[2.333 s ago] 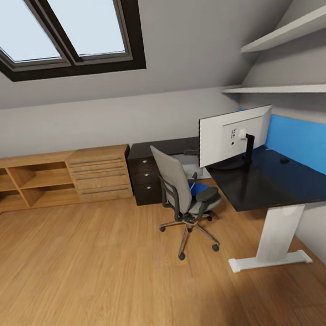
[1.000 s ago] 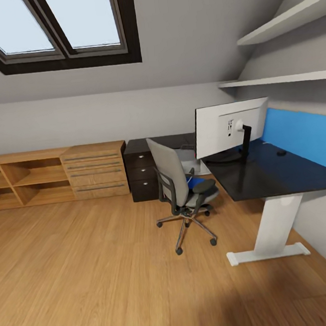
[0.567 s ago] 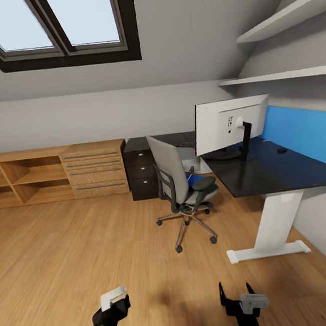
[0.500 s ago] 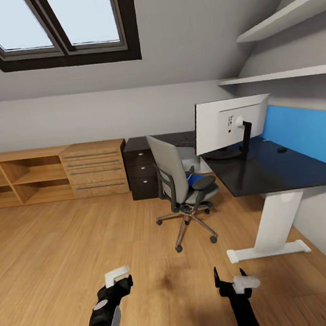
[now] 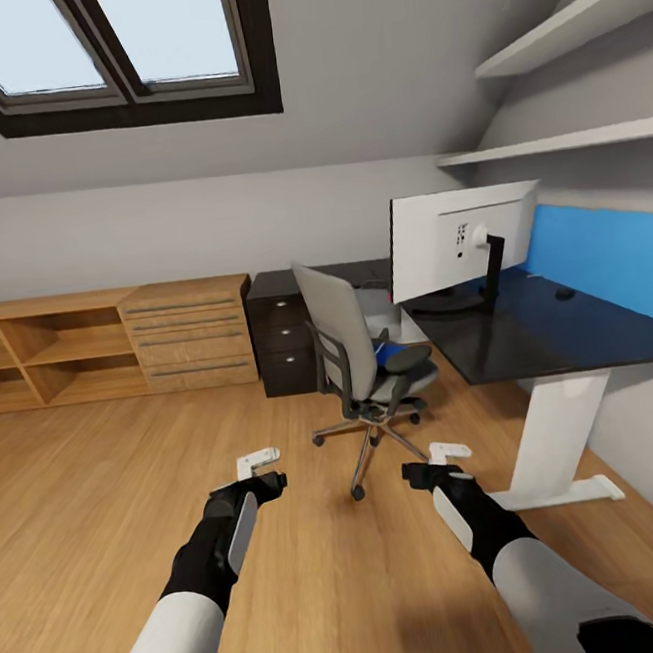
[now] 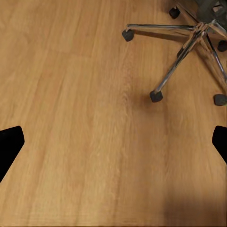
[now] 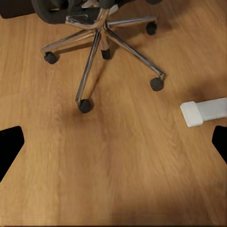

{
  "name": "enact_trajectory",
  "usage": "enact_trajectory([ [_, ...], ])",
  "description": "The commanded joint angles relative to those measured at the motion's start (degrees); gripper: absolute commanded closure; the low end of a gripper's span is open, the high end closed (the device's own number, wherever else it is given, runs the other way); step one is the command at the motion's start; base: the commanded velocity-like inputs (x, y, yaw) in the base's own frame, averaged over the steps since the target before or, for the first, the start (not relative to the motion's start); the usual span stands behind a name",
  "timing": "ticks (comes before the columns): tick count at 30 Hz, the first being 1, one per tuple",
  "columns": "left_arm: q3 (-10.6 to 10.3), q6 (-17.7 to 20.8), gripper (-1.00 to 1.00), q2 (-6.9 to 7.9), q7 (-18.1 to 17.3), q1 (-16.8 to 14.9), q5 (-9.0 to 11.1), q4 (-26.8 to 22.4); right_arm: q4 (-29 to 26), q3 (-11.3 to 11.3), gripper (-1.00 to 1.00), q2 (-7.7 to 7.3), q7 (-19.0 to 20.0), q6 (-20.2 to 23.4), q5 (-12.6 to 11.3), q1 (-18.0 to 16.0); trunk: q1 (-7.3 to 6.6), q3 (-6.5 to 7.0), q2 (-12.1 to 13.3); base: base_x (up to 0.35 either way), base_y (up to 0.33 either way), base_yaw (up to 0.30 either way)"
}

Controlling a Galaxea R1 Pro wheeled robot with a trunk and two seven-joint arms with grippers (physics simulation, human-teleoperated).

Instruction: In the bedroom, organize the workspace by keeping the computer under the desk, ensuring the monitor is on the desk, placing the keyboard on the desk next to the monitor, placing the mouse on the desk next to the keyboard, moving the folder from the swivel chair onto the desk next to the mouse, stacking the notebook on top of the folder with the pen on top of the notebook, and positioning the swivel chair next to the desk.

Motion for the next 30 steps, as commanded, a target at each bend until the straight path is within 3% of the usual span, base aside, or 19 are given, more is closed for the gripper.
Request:
enact_trajectory([
  [1,0.1,0.22,-1.0,-0.04,0.32,-0.05,0.55,-0.05,-0.13,-0.03,-1.0,0.0,-0.27,0.52,-0.62,-0.09,0.22,-0.24,-0.44,0.0,0.0,0.0],
  [4,0.11,0.18,-1.0,-0.04,0.37,0.3,0.66,-1.76,-0.22,-0.13,-1.0,0.01,-0.27,1.22,-0.88,-0.29,0.88,-0.78,-1.65,0.0,0.0,0.0],
  [10,0.05,0.67,-1.0,-0.04,0.42,6.25,0.6,-13.23,-0.38,-0.43,-1.0,-0.06,-0.45,2.61,-1.31,-0.37,2.2,-1.86,-4.05,0.0,0.0,0.0],
  [12,0.03,0.91,-1.0,-0.04,0.42,7.89,0.6,-16.33,-1.45,-0.47,-1.0,-0.16,-0.47,5.61,-1.58,-0.38,2.63,-2.22,-4.86,0.0,0.0,0.0],
  [17,-0.05,1.04,-1.0,-0.04,0.42,8.98,0.6,-18.1,-8.48,-0.49,-1.0,-0.29,-0.45,9.52,-1.67,0.29,3.73,-3.12,-6.86,0.0,0.0,0.0],
  [23,-0.22,1.07,-1.0,-0.04,0.42,9.25,0.6,-18.46,-18.58,-0.38,-1.0,-0.27,-0.49,10.35,-1.58,6.1,5.05,-4.19,-9.27,0.0,0.0,0.0],
  [30,-0.24,1.07,-1.0,-0.04,0.42,9.34,0.6,-18.42,-19.72,-0.32,-1.0,-0.33,-0.52,10.28,-1.31,6.81,5.93,-4.91,-10.87,0.0,0.0,0.0],
])
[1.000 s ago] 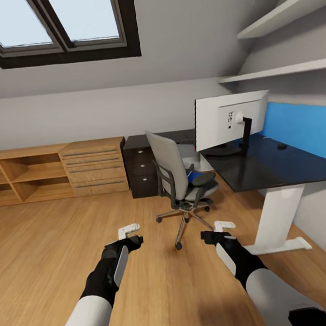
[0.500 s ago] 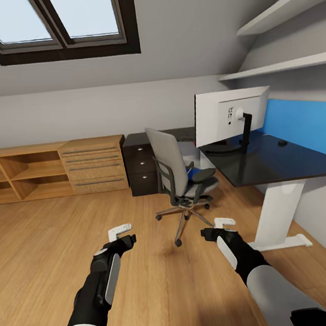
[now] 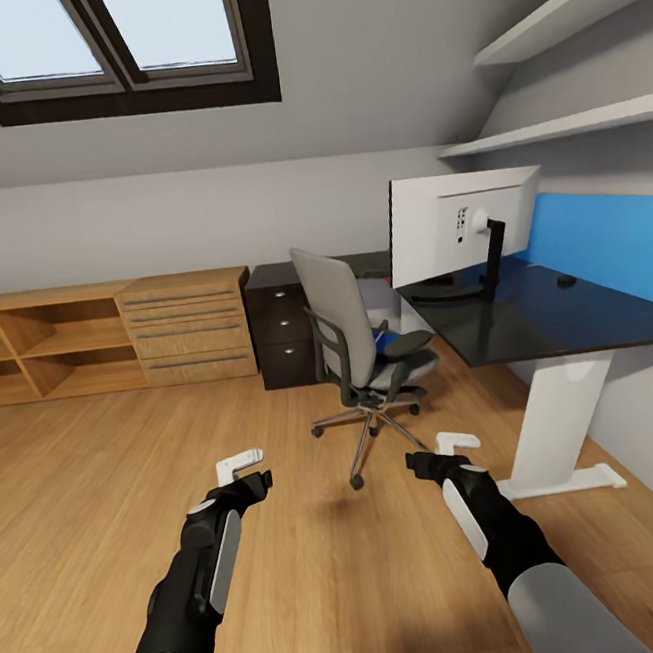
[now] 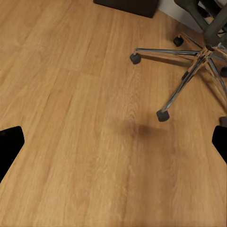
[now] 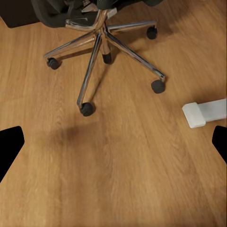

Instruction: In the bedroom, organize the workspace by keeping the computer under the desk, ensuring the monitor is on the desk, placing the keyboard on the desk next to the monitor, placing the mouse on the desk next to the keyboard, moving the folder from the swivel chair onto the desk next to the mouse, stacking the notebook on top of the folder with the pen on top of the notebook, and positioning the swivel chair next to the desk.

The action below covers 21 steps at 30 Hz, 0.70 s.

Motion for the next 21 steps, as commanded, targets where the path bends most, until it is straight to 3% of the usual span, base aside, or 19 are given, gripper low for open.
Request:
enact_trajectory([
  [1,0.05,0.25,-1.0,-0.03,0.34,-0.01,0.5,-0.07,-0.09,-0.04,-1.0,0.03,-0.34,0.17,-0.59,-0.01,-0.01,-0.06,-0.03,0.0,0.0,0.0],
  [10,0.05,0.25,-1.0,-0.03,0.34,0.66,0.45,-0.17,-0.15,-0.1,-1.0,-0.04,-0.34,-0.15,-0.56,0.07,-0.01,-0.06,-0.03,0.0,0.0,0.0],
  [21,0.05,0.16,-1.0,-0.03,0.34,0.94,0.59,-1.24,-0.16,-0.12,-1.0,-0.06,-0.32,-0.4,-0.54,0.11,2.41,-2.04,-4.44,0.0,0.0,0.0],
])
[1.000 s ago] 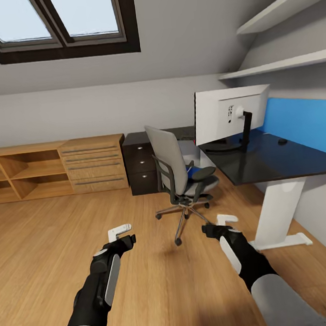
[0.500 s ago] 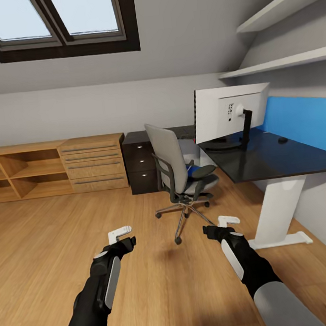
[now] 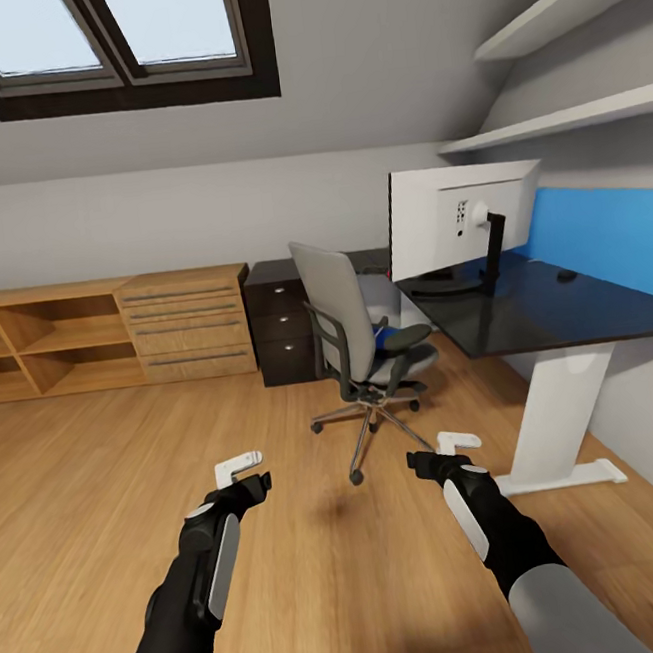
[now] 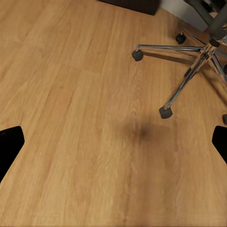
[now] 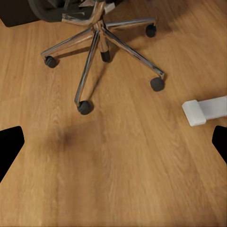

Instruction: In the bedroom, organize the workspace by keeping the computer under the desk, ensuring the monitor is on the desk, placing the keyboard on the desk next to the monitor, placing the mouse on the desk next to the keyboard, moving the folder from the swivel chair onto the desk next to the mouse, stacking the notebook on top of the folder with the pen on top of the notebook, and positioning the swivel chair next to the desk.

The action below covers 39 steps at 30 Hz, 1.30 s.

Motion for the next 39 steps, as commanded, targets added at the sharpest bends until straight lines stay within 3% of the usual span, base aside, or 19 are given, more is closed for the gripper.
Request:
enact_trajectory([
  [1,0.04,0.24,-1.0,-0.03,0.34,0.12,0.53,-0.43,-0.09,-0.04,-1.0,0.03,-0.31,0.2,-0.6,-0.01,0.22,-0.24,-0.44,0.0,0.0,0.0],
  [6,0.04,0.3,-1.0,-0.03,0.34,3.26,0.6,-5.64,-0.8,0.0,-1.0,-0.45,-0.27,0.25,-0.61,0.11,1.31,-1.14,-2.45,0.0,0.0,0.0],
  [10,0.38,0.13,-1.0,-0.03,0.26,4.54,0.35,-6.9,0.51,-0.31,-1.0,-1.68,-1.57,-1.03,0.76,-0.57,1.31,-1.14,-2.43,0.0,0.0,0.0],
  [14,0.33,-0.14,-1.0,-0.03,0.92,5.83,0.42,-7.0,1.8,-0.29,-1.0,-1.6,-2.24,-2.31,1.33,0.42,1.31,-1.14,-2.43,0.0,0.0,0.0],
  [21,0.23,-0.12,-1.0,0.89,1.34,7.02,0.74,-9.27,4.07,-0.07,-1.0,-3.54,-3.51,-4.54,2.0,2.04,2.84,-2.39,-5.24,0.0,0.0,0.0],
  [34,0.26,0.14,-1.0,1.26,1.0,7.1,0.63,-10.25,4.07,0.06,-1.0,-3.15,-6.26,-8.71,2.0,2.23,5.26,-4.37,-9.65,0.0,0.0,0.0],
  [35,0.27,0.2,-1.0,2.23,0.8,7.1,0.61,-10.02,4.01,0.14,-1.0,-3.15,-8.06,-42.11,2.0,2.22,5.26,-4.37,-9.65,0.201,-0.016,0.0],
  [39,0.26,0.23,-1.0,2.36,0.78,7.1,0.61,-9.93,3.85,0.04,-1.0,-3.17,-8.04,-42.16,2.04,2.22,5.26,-4.37,-9.65,0.262,-0.057,0.0],
])
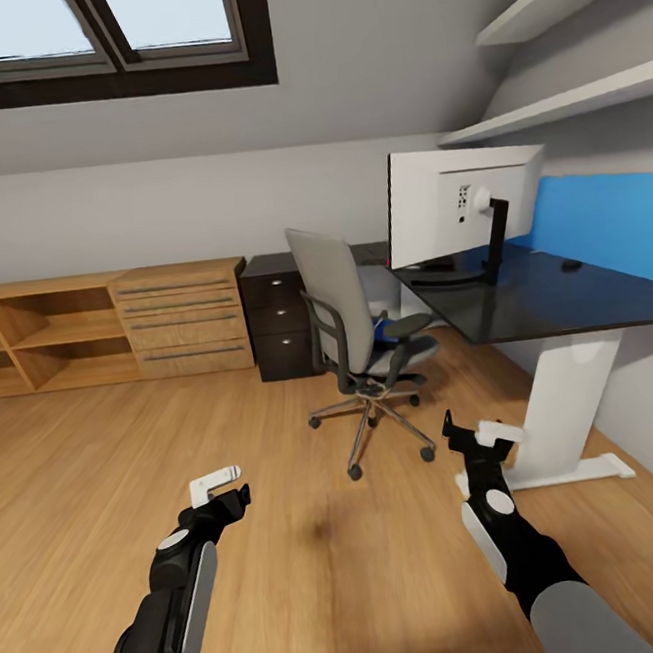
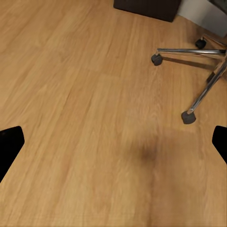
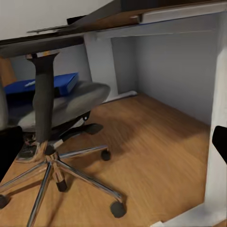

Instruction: In the bedroom, organize the workspace by keeping the computer under the desk, ensuring the monitor is on the desk, placing the keyboard on the desk next to the monitor, placing the mouse on the desk next to the keyboard, moving the folder from the swivel chair onto the desk next to the mouse, stacking the notebook on top of the folder with the pen on top of the notebook, and positioning the swivel chair next to the desk.

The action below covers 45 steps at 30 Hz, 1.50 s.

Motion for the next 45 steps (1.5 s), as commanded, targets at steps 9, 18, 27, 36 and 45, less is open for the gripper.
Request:
enact_trajectory([
  [9,0.0,0.26,-1.0,0.01,0.34,-0.03,0.46,0.03,-0.04,-0.06,-1.0,-0.11,0.21,-0.42,-0.36,-0.03,0.02,-0.06,-0.02,0.294,-0.089,0.0],
  [18,0.0,0.32,-1.0,0.01,0.34,-0.03,0.45,0.09,0.38,0.07,-1.0,-0.16,0.19,-0.29,0.0,-0.1,0.02,-0.06,-0.02,0.297,-0.095,0.0],
  [27,0.0,0.34,-1.0,0.01,0.34,-0.03,0.44,0.14,0.93,1.1,-1.0,0.11,0.55,-4.74,0.34,-0.1,0.02,-0.06,-0.02,0.051,-0.02,0.0],
  [36,0.0,0.34,-1.0,0.01,0.26,-0.03,0.59,0.14,1.37,1.93,-1.0,0.06,0.55,-5.27,0.43,-0.1,0.02,-0.06,-0.02,0.148,0.0,0.0],
  [45,0.06,0.34,-1.0,0.01,0.25,-0.03,0.61,0.14,1.37,1.98,-1.0,0.06,0.55,-5.29,0.48,-0.11,0.02,-0.06,-0.02,0.308,0.0,0.0],
])
